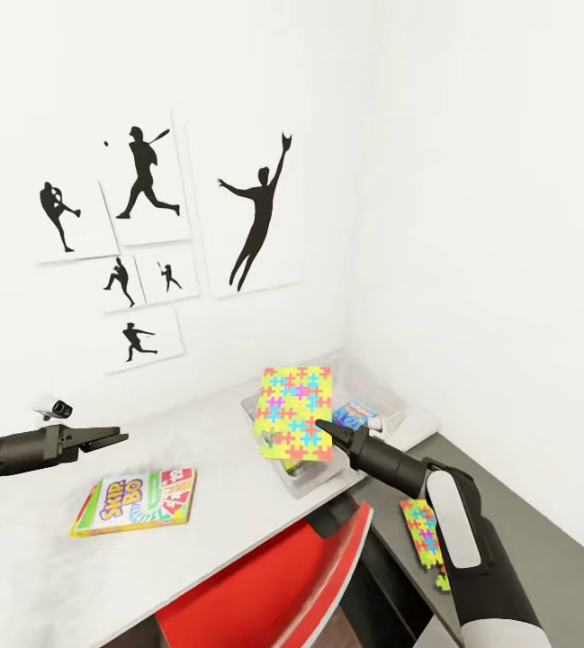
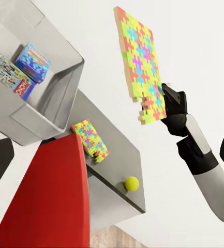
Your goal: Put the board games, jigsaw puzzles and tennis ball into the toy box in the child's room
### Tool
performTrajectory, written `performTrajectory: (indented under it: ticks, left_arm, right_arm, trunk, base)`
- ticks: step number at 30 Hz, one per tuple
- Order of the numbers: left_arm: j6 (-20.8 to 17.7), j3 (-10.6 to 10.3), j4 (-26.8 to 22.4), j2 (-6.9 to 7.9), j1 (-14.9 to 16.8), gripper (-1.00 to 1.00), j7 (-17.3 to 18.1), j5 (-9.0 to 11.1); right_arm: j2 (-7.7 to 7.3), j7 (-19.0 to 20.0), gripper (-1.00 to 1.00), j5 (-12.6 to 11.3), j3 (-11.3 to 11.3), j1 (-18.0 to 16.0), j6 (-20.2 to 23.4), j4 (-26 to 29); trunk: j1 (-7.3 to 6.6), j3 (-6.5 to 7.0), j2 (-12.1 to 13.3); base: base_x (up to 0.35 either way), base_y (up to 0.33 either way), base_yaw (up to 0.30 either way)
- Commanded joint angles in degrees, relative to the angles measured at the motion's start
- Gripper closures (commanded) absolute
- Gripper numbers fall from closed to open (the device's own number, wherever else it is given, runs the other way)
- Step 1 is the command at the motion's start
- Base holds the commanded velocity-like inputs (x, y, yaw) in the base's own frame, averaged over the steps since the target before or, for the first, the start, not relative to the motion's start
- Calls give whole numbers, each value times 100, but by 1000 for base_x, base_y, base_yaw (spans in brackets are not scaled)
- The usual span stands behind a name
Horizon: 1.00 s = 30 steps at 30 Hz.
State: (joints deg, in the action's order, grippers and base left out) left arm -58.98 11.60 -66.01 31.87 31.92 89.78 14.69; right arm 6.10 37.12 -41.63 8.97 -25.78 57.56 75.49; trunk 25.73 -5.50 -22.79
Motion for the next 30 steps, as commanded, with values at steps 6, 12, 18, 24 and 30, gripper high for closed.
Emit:
performTrajectory:
  ticks: [6,12,18,24,30]
  left_arm:
    - [-61,0,0,2,6,-100,22,-1]
    - [-61,-3,51,3,5,-100,22,0]
    - [-60,0,84,4,6,-100,22,-1]
    - [-61,0,93,4,4,-100,22,-1]
    - [-61,0,96,2,4,-100,22,-4]
  right_arm:
    - [5,49,100,33,18,-6,27,0]
    - [6,49,100,40,13,-6,28,3]
    - [-2,52,100,41,17,-6,28,8]
    - [2,57,100,36,17,-7,24,9]
    - [2,58,100,34,17,-7,24,9]
  trunk:
    - [6,-13,-13]
    - [6,-13,-13]
    - [6,-13,-13]
    - [6,-13,-13]
    - [6,-13,-13]
  base:
    - [157,3,-77]
    - [56,0,-28]
    - [12,0,-3]
    - [20,13,0]
    - [48,25,0]
